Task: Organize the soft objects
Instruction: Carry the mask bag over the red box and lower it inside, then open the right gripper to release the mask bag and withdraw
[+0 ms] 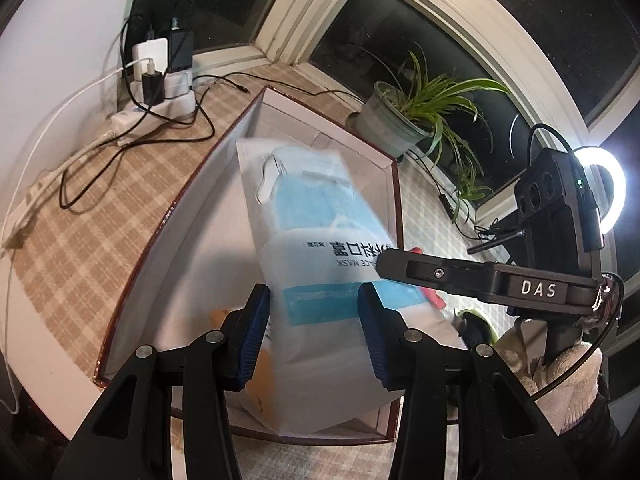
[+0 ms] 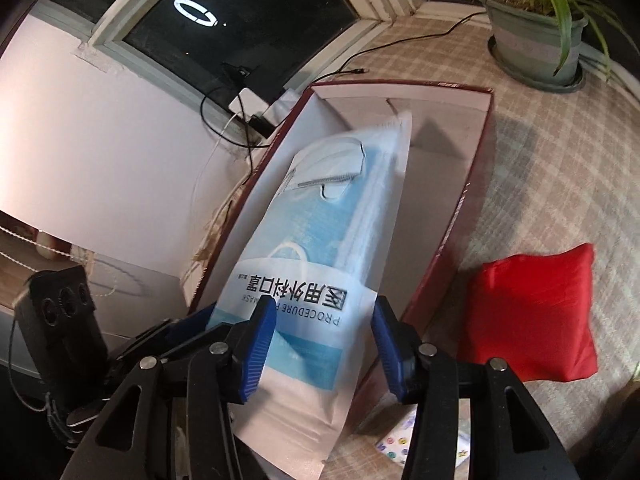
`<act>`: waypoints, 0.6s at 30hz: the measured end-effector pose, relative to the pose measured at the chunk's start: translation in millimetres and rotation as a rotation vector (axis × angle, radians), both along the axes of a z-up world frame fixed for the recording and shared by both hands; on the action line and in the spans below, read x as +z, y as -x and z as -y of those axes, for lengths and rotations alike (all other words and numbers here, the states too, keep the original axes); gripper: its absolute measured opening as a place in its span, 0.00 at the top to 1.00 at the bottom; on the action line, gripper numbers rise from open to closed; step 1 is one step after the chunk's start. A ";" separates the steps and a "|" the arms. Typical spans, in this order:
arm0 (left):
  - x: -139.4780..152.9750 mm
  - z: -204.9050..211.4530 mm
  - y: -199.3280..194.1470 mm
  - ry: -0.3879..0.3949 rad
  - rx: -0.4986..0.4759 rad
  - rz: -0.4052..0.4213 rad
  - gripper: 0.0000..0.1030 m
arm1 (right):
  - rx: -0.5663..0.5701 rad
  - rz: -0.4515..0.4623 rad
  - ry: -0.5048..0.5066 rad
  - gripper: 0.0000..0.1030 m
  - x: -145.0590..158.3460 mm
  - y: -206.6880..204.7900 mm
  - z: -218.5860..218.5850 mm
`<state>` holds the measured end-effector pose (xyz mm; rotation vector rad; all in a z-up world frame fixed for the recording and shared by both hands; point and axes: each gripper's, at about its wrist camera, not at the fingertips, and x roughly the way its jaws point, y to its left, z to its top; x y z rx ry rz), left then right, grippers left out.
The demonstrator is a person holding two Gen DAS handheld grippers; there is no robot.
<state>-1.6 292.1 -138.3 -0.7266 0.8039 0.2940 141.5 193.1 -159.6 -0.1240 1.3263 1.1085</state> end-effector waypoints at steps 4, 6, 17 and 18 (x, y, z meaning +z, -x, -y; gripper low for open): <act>4.5 -1.0 2.4 -0.014 0.003 0.015 0.57 | -0.004 0.011 -0.004 0.53 1.4 -1.8 4.3; 8.2 1.7 2.9 -0.032 -0.002 0.019 0.57 | 0.003 0.023 -0.007 0.53 3.2 0.2 6.0; 17.1 9.2 12.4 -0.042 0.009 0.038 0.57 | 0.007 0.081 -0.035 0.51 22.8 7.7 15.1; 17.6 9.7 14.0 -0.040 0.011 0.041 0.57 | 0.003 0.081 -0.038 0.51 24.0 7.2 17.6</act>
